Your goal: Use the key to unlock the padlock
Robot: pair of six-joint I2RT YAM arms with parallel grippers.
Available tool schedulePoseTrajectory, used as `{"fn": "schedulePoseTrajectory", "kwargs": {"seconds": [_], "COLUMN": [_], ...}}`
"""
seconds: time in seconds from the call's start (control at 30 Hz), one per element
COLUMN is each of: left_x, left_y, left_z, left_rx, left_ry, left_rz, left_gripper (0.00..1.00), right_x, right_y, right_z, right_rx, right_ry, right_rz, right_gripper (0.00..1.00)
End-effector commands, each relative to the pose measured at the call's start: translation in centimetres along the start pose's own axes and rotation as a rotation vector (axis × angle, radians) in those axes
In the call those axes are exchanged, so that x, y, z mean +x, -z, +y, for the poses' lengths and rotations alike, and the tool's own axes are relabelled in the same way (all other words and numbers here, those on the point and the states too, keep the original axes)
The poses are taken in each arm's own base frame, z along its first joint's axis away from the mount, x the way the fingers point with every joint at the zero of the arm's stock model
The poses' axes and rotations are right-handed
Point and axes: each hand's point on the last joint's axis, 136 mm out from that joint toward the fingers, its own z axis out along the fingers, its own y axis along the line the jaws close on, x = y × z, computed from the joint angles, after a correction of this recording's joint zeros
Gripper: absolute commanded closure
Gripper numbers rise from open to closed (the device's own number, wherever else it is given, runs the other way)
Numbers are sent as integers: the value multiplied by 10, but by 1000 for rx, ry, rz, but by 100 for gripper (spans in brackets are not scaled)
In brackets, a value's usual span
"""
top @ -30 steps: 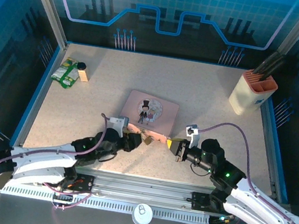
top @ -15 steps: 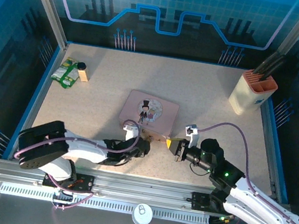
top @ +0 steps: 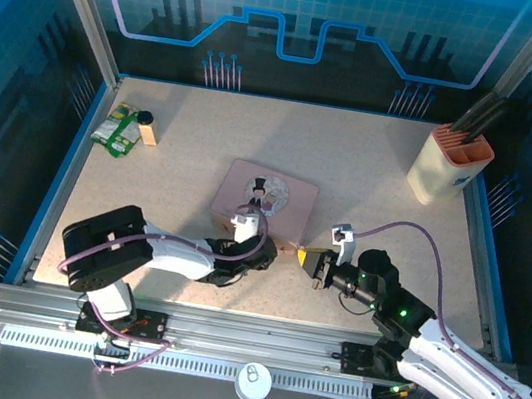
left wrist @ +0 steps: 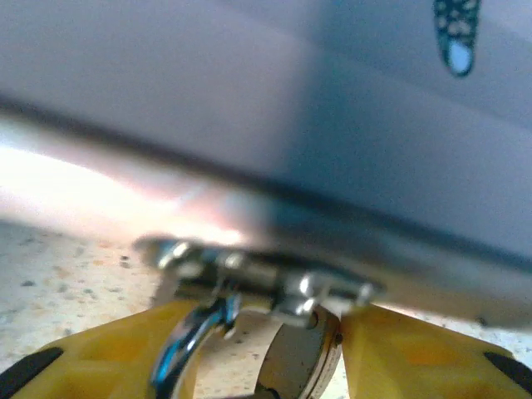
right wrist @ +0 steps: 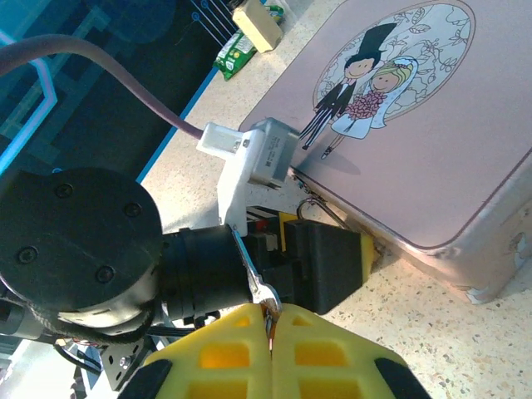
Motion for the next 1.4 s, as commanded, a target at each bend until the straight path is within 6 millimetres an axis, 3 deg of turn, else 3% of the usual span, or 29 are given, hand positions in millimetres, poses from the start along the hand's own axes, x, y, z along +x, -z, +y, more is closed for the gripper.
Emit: {"fn": "schedulePoseTrajectory", "kwargs": {"seconds": [0.0,0.37,0.6,0.77,1.1,1.37], "left_x": [-4,-5,-7,-2,-11,-25], "left_y": [7,17,3,1,16,31], "left_z": [20,41,23,22,7,-23], "left_rx": [-34,-29,55,62,138,249], "left_ry": [-30,-36,-79,-78,-50,15], "left_rz": [-21,-43,4,29,26,44], "left_gripper": [54,55,54,62,80,85], "right_x": [-7,-9,-8,-8,-1,14], "right_y": [1,-1,-1,0,-8,-15], "right_z": [3,6,6,6,3,-6], "right_rx": [-17,-39,-47,-43,-53,-45], "right_ry": [2,-17,-29,-31,-76,-168], "right_rz": [-21,-23,-28,-26,-9,24], "right_gripper": [100,100,100,100,100,100]}}
